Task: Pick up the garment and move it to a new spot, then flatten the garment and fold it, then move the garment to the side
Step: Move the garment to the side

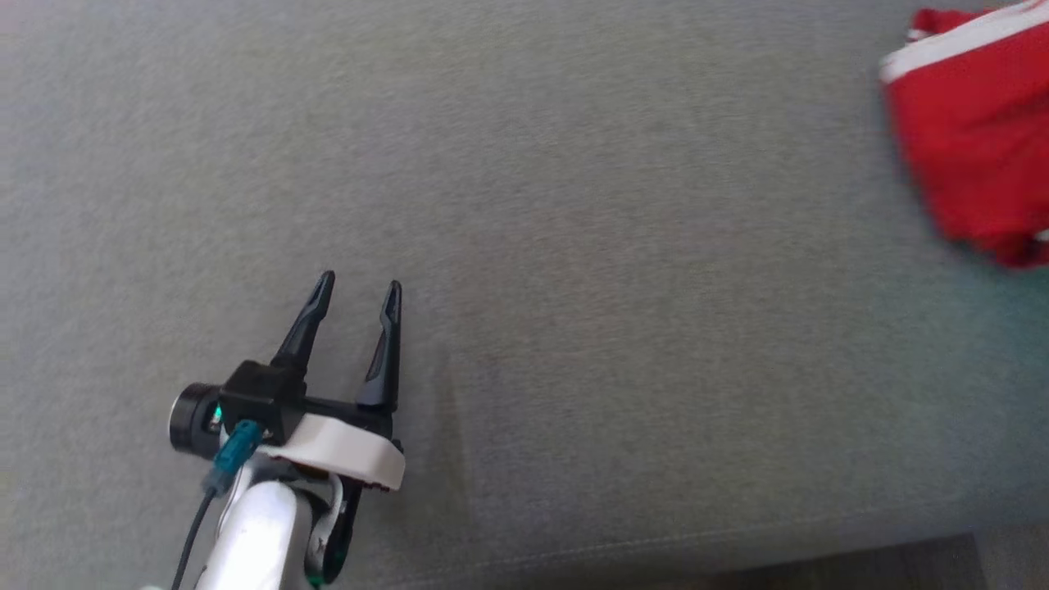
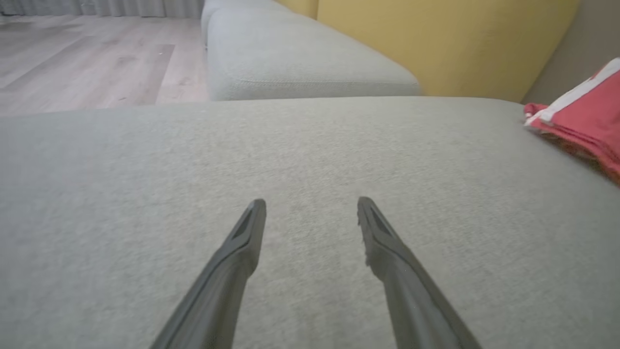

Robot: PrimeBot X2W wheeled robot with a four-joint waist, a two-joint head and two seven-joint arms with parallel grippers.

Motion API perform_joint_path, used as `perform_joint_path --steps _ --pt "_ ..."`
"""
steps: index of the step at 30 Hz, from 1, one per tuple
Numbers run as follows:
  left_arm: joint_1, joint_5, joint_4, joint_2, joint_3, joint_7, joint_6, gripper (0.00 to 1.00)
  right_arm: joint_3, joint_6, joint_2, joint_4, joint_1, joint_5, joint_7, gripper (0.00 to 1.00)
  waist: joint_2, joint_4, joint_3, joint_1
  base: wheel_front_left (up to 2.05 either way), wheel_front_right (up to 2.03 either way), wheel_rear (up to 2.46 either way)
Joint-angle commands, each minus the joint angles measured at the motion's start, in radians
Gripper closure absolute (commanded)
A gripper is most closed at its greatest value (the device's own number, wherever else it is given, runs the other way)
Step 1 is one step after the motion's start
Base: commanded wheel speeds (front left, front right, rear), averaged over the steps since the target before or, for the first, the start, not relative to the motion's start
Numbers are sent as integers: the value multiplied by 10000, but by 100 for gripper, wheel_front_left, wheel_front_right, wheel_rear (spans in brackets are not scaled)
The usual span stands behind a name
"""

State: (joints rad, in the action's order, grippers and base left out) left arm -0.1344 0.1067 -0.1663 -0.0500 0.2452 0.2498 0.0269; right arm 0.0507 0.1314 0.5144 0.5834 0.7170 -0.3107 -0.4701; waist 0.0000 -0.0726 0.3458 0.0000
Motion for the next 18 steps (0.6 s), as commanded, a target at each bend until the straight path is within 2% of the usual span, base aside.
perform_joint_path --steps 1,6,7,8,9,13,14,18 --pt "-302 -93 294 -34 -343 120 -1 0 22 -7 514 -259 233 170 -82 100 0 318 237 0 0 0 0" --pt "-192 -74 419 -28 -411 120 -19 0 481 -7 1591 404 626 1357 -655 100 0 889 394 0 0 0 0" --pt "-149 -59 434 -26 -416 120 -28 0 667 -7 1677 554 679 1562 -678 80 0 969 414 0 0 0 0" --pt "-108 -41 437 -24 -425 120 -41 0 850 -7 1683 688 719 1750 -681 24 0 1029 422 0 0 0 0" --pt "-67 -16 444 -22 -438 120 -58 0 1056 -7 1674 832 746 2002 -692 0 0 1066 430 0 0 0 0" --pt "-16 105 539 -14 -458 120 -162 0 1704 -7 1503 991 812 3148 -348 0 0 1122 478 0 0 0 0" --pt "4 200 544 -11 -453 120 -190 0 1945 -7 1345 884 812 3635 128 0 0 1089 410 0 0 0 0" --pt "31 470 469 -7 -483 120 -199 0 2359 -7 896 379 710 3955 1414 0 0 997 113 0 0 0 0"
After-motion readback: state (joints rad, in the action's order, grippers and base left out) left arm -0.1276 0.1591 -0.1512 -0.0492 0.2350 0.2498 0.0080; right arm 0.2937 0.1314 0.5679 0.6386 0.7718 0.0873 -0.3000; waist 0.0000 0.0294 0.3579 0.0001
